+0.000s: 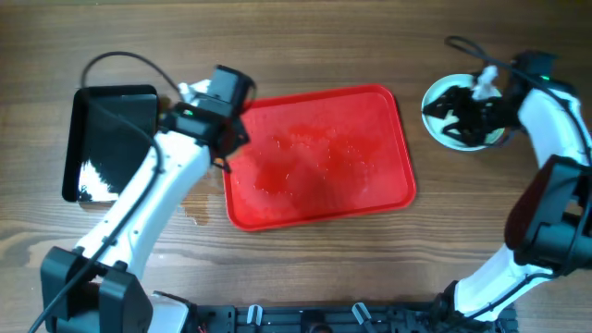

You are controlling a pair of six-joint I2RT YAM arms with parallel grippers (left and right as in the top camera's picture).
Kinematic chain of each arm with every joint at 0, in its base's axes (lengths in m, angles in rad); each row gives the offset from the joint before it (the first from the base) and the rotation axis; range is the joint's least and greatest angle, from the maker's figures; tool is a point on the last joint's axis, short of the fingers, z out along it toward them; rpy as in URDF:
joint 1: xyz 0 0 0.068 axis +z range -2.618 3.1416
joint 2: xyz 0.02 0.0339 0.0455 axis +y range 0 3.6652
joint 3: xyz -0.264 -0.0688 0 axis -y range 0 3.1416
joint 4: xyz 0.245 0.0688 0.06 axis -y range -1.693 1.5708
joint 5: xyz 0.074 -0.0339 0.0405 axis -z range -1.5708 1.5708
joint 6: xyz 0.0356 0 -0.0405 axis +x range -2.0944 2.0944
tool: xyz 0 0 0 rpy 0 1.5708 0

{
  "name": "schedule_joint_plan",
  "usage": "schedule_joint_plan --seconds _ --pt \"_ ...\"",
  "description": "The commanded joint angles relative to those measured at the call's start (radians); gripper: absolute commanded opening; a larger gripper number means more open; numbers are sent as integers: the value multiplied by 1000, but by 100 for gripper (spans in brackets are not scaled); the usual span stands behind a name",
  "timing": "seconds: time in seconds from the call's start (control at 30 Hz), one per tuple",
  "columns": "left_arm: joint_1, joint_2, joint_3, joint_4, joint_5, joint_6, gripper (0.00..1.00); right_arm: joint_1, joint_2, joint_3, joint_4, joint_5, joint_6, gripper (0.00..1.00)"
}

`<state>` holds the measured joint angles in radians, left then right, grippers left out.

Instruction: Clean dirty plates on tray and stack at the side

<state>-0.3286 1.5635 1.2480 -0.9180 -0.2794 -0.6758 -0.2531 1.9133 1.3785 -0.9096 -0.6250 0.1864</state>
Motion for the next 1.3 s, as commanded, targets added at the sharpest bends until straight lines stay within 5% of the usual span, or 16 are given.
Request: schedule_joint_plan --seconds 0.0,0.33,0.77,0.8,0.83,0.9,1.07,1.27 --pt "149 4 -6 13 -55 -10 4 95 9 -3 -21 68 -30 75" --pt "431 63 -6 131 -54 -9 4 338 9 -6 -16 110 0 75" --pt "558 261 -6 360 -18 153 6 541 9 -6 -47 110 26 75" --pt "571 272 -6 364 -18 153 8 552 9 -6 -52 109 26 80" --pt "586 281 -6 365 -17 153 9 561 7 -6 -53 106 25 100" --pt "620 292 -6 363 -16 152 23 583 6 -6 -53 95 24 100" --pt "689 292 -6 354 77 153 79 610 -24 -6 -50 79 24 100" --pt "710 259 -6 353 246 153 78 614 -117 -6 -80 80 23 100"
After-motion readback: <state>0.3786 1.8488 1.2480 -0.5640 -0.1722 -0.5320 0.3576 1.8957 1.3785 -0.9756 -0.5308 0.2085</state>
